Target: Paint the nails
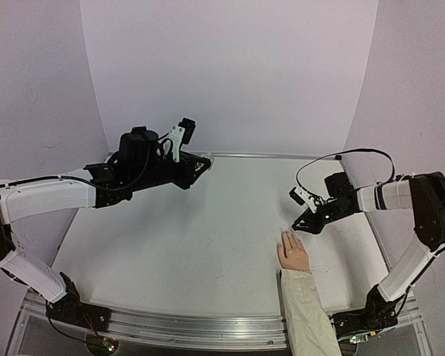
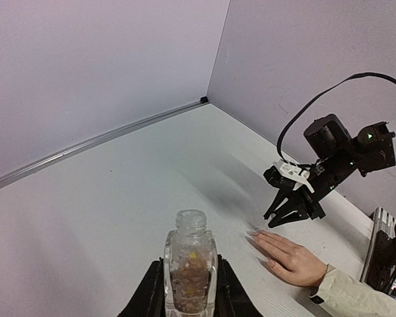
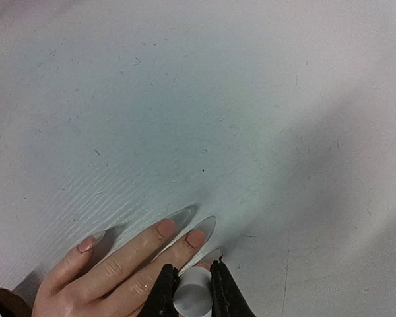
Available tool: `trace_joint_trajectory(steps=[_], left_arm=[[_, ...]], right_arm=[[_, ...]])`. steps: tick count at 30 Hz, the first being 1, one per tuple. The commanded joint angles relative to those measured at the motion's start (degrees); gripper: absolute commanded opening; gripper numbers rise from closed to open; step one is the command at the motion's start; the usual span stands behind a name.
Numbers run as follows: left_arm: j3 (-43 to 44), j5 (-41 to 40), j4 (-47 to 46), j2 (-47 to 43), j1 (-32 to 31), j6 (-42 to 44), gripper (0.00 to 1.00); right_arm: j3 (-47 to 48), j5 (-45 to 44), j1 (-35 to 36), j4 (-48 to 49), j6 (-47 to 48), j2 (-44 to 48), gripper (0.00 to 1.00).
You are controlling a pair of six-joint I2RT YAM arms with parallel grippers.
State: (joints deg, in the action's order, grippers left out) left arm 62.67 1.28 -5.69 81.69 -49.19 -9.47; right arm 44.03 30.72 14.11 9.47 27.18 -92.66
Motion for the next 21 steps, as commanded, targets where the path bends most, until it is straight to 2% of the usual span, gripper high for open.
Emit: trace_joint_trajectory(steps=[1, 21], left_arm=[[3.15, -0.72, -1.68, -0.58, 0.14, -0.03, 0.00], [2.89, -2.59, -1.65, -0.57, 0.59, -0.19, 0.00]], right_arm=[[2.28, 1.68, 0.08, -1.12, -0.37, -1.02, 0.00], [2.99, 2.36, 0.22, -0.78, -1.14, -1.95, 0.00]])
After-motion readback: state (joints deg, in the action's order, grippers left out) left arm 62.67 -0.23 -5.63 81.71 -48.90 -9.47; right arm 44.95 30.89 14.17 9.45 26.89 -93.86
